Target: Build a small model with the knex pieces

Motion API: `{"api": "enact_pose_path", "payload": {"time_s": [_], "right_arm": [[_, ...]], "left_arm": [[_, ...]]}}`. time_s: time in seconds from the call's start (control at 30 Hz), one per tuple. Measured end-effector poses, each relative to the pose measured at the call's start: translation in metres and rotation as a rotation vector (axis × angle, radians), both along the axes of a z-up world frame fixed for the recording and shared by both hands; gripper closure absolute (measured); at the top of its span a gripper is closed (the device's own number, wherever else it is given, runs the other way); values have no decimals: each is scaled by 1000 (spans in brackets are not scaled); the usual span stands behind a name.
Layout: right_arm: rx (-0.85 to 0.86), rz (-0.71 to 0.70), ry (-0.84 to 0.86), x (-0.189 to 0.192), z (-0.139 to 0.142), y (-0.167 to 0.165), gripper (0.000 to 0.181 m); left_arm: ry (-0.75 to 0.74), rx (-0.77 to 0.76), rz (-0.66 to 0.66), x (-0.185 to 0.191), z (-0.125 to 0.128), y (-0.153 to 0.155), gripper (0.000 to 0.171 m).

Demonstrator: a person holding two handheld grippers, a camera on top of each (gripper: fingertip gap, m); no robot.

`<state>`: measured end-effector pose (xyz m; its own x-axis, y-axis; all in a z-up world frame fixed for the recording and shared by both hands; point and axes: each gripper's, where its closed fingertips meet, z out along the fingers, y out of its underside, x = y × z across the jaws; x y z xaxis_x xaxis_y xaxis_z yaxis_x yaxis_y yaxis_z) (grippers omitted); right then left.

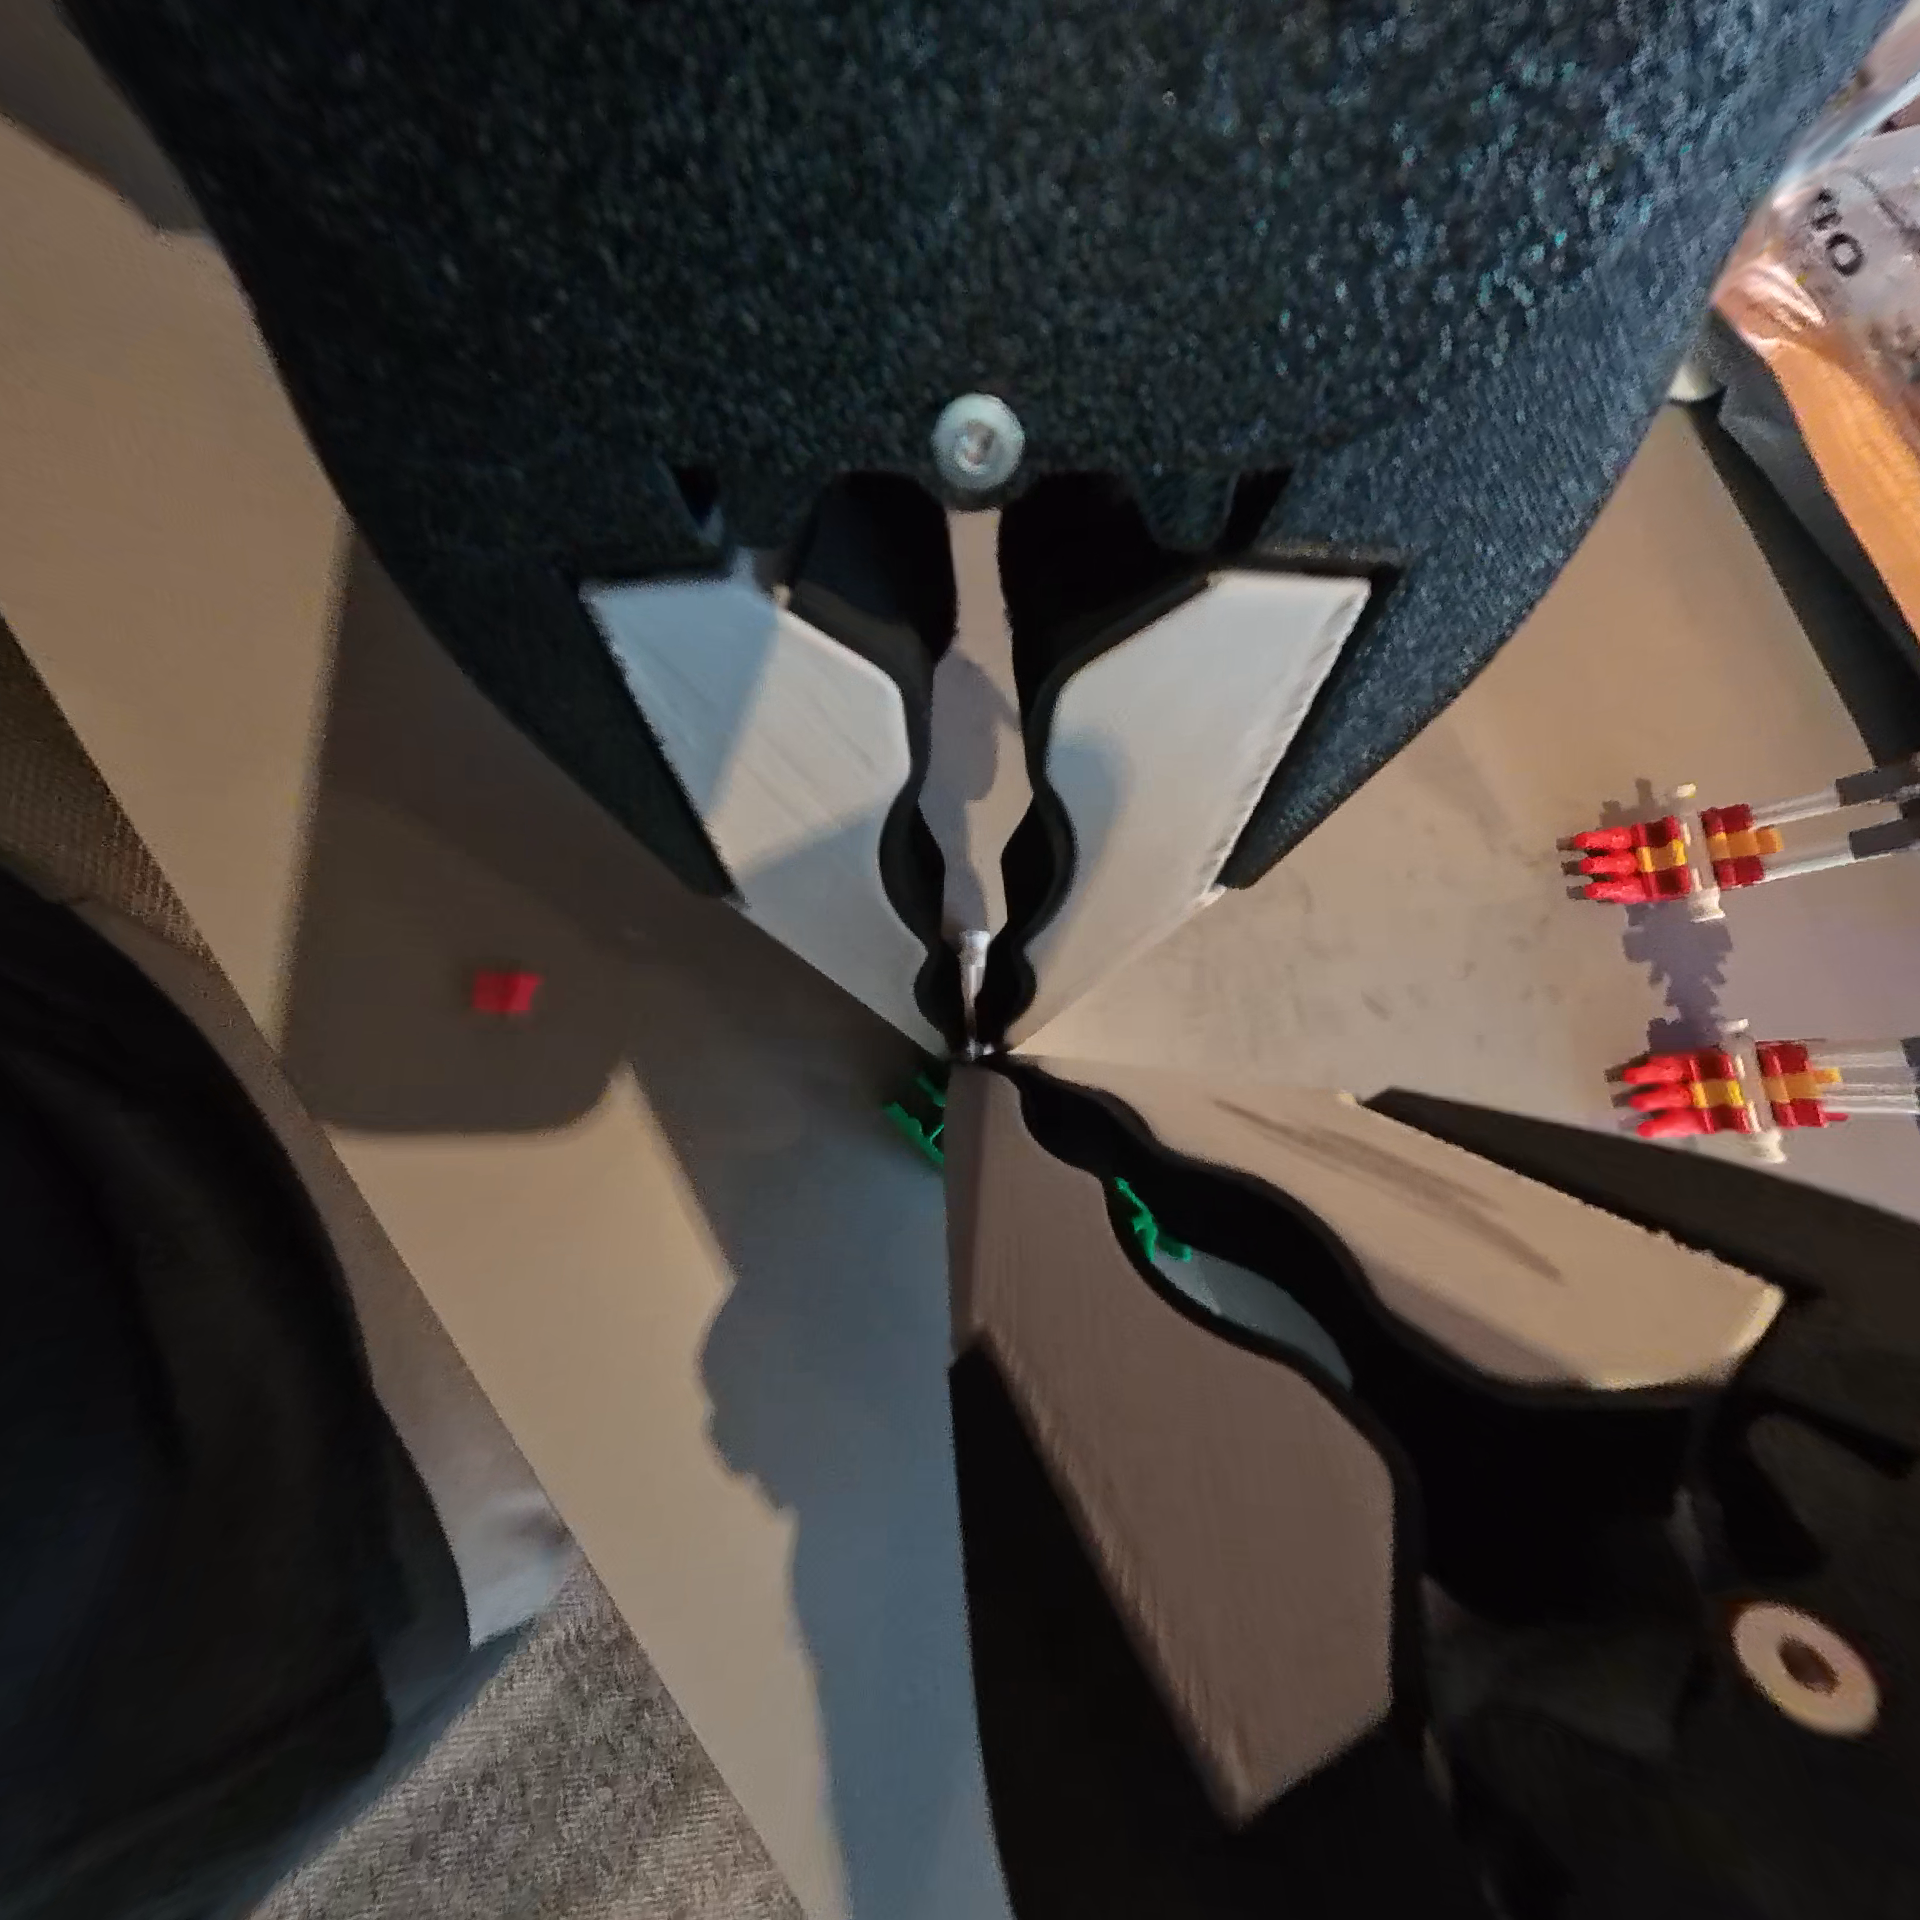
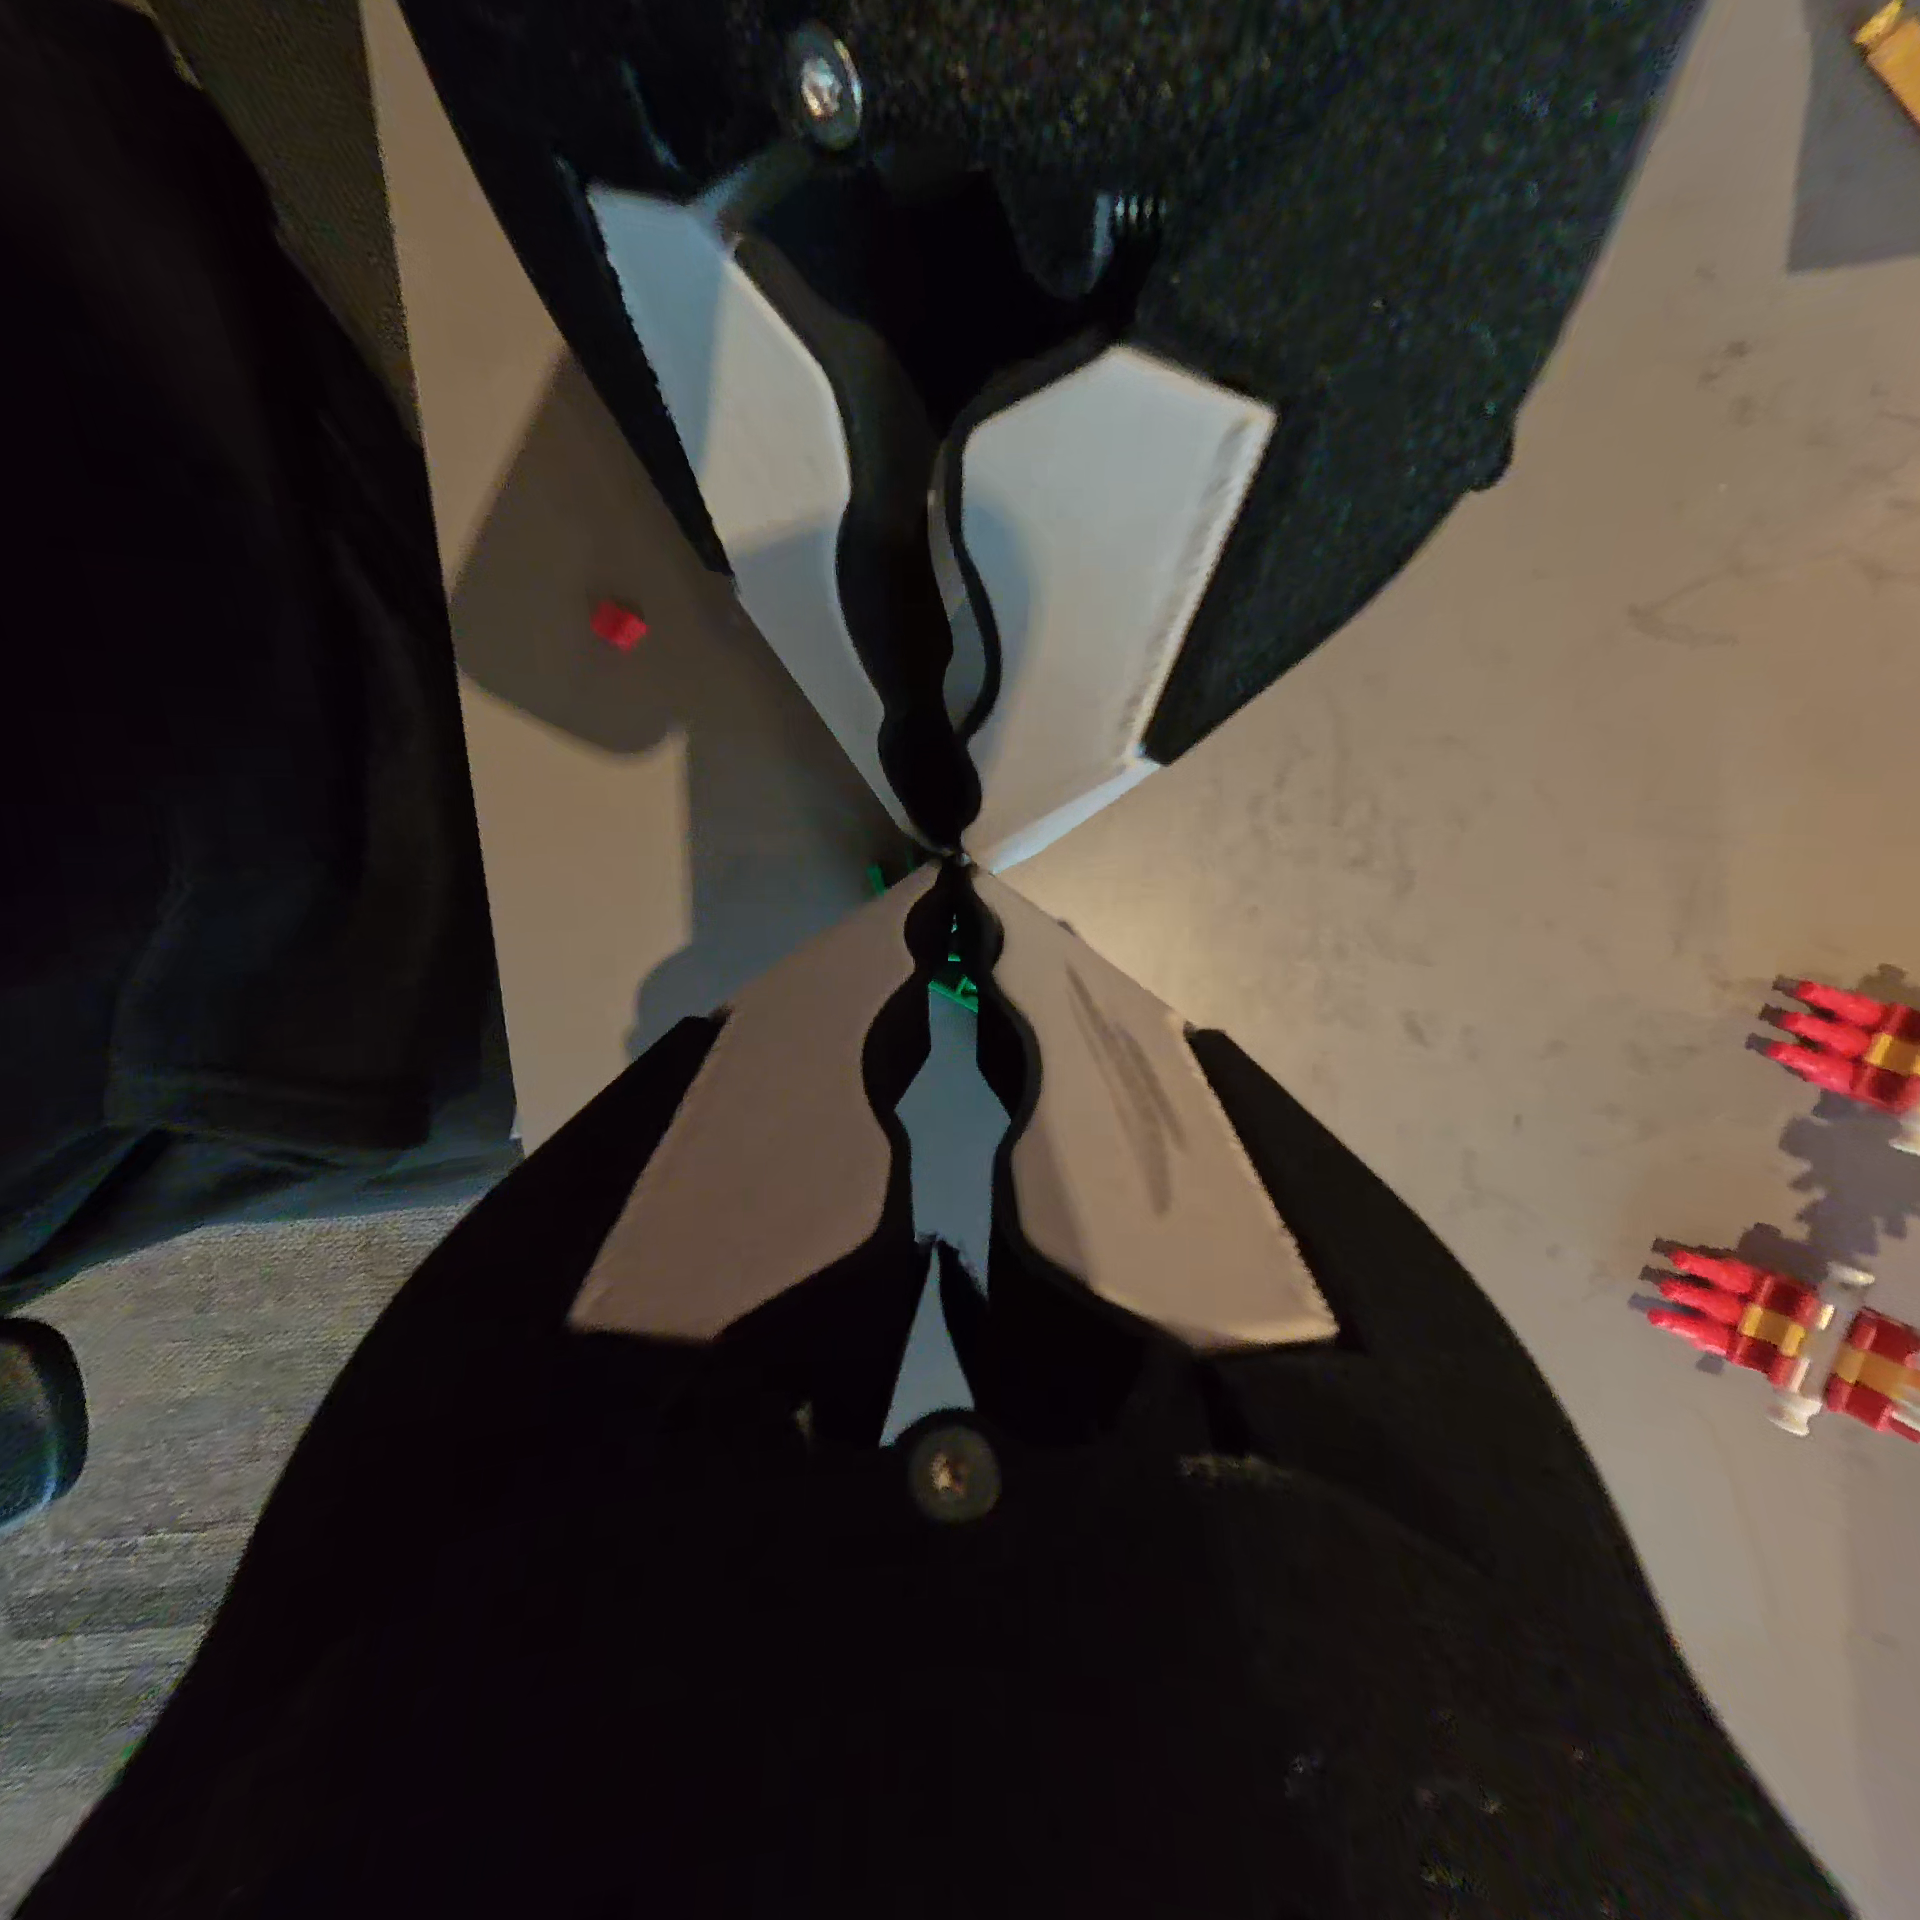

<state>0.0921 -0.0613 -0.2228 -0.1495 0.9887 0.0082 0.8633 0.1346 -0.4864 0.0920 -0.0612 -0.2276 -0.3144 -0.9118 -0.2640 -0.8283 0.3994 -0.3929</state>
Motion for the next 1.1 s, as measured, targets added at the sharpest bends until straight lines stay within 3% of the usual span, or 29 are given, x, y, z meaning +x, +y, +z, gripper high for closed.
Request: {"api": "enact_pose_path", "payload": {"time_s": [0.07,0.23,0.53,0.73,1.1], "right_arm": [[-87,-40,65,1,6,0,181],[-27,-60,160,6,25,11,172],[33,55,67,5,-4,3,140],[2,75,79,1,-5,1,144],[5,-16,104,-5,-5,5,159]], "left_arm": [[-27,-24,13,1,1,0,169],[-55,-28,44,-1,1,5,168],[-25,113,-12,-13,2,8,170],[-12,177,-49,-16,2,6,171],[-50,202,82,-42,14,26,163]]}}
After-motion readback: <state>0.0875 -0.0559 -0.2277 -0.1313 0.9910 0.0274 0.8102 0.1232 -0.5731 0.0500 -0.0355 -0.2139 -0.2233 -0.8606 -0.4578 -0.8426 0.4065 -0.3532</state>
